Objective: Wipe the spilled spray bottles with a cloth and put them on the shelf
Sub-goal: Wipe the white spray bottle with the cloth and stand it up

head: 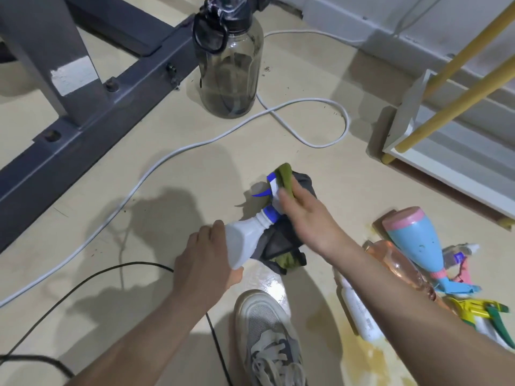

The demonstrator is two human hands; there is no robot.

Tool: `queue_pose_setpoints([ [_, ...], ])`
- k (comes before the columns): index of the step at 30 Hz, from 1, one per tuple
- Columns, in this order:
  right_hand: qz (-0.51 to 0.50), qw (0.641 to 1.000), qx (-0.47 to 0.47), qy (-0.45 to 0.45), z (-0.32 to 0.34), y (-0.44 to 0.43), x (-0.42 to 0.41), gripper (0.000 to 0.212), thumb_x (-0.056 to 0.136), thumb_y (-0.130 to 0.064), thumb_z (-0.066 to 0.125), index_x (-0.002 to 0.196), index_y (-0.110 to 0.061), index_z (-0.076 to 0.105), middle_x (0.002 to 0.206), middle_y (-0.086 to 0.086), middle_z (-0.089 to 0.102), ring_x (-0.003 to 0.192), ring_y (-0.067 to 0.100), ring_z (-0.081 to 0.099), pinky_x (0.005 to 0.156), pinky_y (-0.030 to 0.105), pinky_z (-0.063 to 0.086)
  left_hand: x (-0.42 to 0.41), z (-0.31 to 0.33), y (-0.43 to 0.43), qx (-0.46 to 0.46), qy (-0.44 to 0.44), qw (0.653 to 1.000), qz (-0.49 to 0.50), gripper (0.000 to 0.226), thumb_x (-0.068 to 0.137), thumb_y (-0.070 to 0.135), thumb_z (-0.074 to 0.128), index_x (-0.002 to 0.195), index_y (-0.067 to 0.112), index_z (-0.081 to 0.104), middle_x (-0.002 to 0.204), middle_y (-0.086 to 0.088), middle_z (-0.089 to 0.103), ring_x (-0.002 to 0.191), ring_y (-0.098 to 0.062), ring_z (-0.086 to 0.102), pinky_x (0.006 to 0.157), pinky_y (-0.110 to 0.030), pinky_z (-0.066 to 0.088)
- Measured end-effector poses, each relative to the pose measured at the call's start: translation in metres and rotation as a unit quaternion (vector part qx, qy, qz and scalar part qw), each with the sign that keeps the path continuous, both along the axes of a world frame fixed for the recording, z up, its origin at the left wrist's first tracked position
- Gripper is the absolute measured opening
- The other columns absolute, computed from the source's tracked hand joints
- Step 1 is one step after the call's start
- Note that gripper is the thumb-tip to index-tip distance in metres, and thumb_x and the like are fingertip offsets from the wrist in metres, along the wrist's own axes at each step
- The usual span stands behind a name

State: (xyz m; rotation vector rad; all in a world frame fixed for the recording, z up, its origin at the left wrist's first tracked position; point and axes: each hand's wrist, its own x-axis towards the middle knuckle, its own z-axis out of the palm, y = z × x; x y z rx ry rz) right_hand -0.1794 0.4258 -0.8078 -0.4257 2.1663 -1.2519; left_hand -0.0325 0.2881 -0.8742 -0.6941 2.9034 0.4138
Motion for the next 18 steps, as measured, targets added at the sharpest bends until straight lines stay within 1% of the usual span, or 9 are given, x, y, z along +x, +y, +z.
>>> queue_pose_setpoints([
  [2,-0.116,0.978,-0.085,-0.153,0.004,0.002,-0.009,0.034,0.102,-0.033,0.046,0.113,-0.013,0.071,0.097,-0.005,0.074,0.081,0.007,0.066,0.077,0.023,0.052,-0.004,-0.002,0.001,-0.013,-0.009,1.0,-0.005,0.11,0.013,0.051,0.089,0.11,0.008,0.06,0.081,-0.003,0.058,0.065,-0.024,0.059,0.039,-0.027,0.04],
  [3,-0.118,0.974,-0.101,-0.163,0.001,0.004,-0.011,0.029,0.102,-0.029,0.05,0.113,-0.014,0.072,0.099,0.0,0.075,0.082,0.011,0.068,0.077,0.029,0.054,-0.006,-0.002,0.001,-0.013,-0.014,1.0,-0.01,0.112,0.012,0.053,0.089,0.111,0.009,0.06,0.081,-0.003,0.058,0.065,-0.024,0.059,0.039,-0.027,0.041],
  [4,-0.106,0.98,-0.1,-0.137,-0.003,0.007,-0.011,0.023,0.099,-0.022,0.057,0.117,-0.015,0.07,0.104,0.002,0.075,0.086,0.014,0.07,0.081,0.034,0.056,-0.006,-0.001,0.003,-0.009,-0.02,1.0,-0.015,0.114,0.011,0.053,0.089,0.112,0.01,0.06,0.081,-0.003,0.059,0.065,-0.024,0.059,0.039,-0.027,0.042],
  [6,-0.084,0.991,-0.072,-0.075,-0.013,0.01,-0.01,0.033,0.091,-0.015,0.069,0.124,-0.017,0.062,0.112,0.002,0.072,0.097,0.016,0.069,0.089,0.036,0.056,-0.007,0.0,0.005,-0.007,-0.017,1.0,-0.02,0.113,0.013,0.052,0.089,0.114,0.01,0.058,0.082,-0.003,0.059,0.067,-0.025,0.06,0.039,-0.026,0.042],
  [8,-0.043,0.999,-0.007,-0.018,-0.014,0.005,-0.015,0.03,0.092,-0.025,0.068,0.12,-0.022,0.059,0.108,-0.003,0.069,0.098,0.014,0.066,0.088,0.028,0.053,-0.007,0.0,0.006,-0.007,0.002,1.0,-0.022,0.111,0.016,0.049,0.09,0.114,0.01,0.057,0.082,-0.003,0.059,0.068,-0.025,0.06,0.038,-0.026,0.041],
  [10,0.028,0.992,0.103,0.064,-0.005,-0.002,-0.02,0.016,0.098,-0.039,0.056,0.096,-0.023,0.06,0.088,-0.004,0.065,0.087,0.018,0.061,0.076,0.026,0.048,-0.008,-0.003,0.006,-0.008,0.012,1.0,-0.025,0.108,0.019,0.046,0.09,0.114,0.009,0.056,0.084,-0.002,0.059,0.071,-0.024,0.062,0.039,-0.027,0.042],
  [13,0.041,0.952,0.226,0.202,0.005,-0.012,-0.022,0.046,0.103,-0.049,0.034,0.066,-0.022,0.042,0.065,0.0,0.05,0.073,0.032,0.05,0.066,0.037,0.037,-0.011,-0.01,0.004,0.047,0.018,0.998,-0.026,0.102,0.033,0.044,0.092,0.12,0.01,0.052,0.097,-0.003,0.061,0.085,-0.026,0.064,0.054,-0.032,0.049],
  [15,-0.016,0.947,0.224,0.228,0.008,-0.018,-0.02,0.051,0.104,-0.048,0.029,0.062,-0.02,0.036,0.059,-0.001,0.045,0.069,0.033,0.047,0.063,0.036,0.033,-0.021,-0.01,0.002,0.105,0.014,0.994,-0.008,0.09,0.052,0.043,0.089,0.126,0.014,0.047,0.111,-0.002,0.059,0.1,-0.027,0.06,0.072,-0.032,0.046],
  [18,-0.024,0.952,0.165,0.256,0.007,-0.02,-0.012,0.045,0.103,-0.045,0.035,0.071,-0.015,0.041,0.063,-0.001,0.046,0.068,0.032,0.047,0.061,0.037,0.035,-0.037,-0.009,-0.003,0.125,0.013,0.992,0.001,0.086,0.064,0.048,0.084,0.131,0.015,0.042,0.121,-0.005,0.059,0.109,-0.028,0.056,0.083,-0.034,0.043],
])
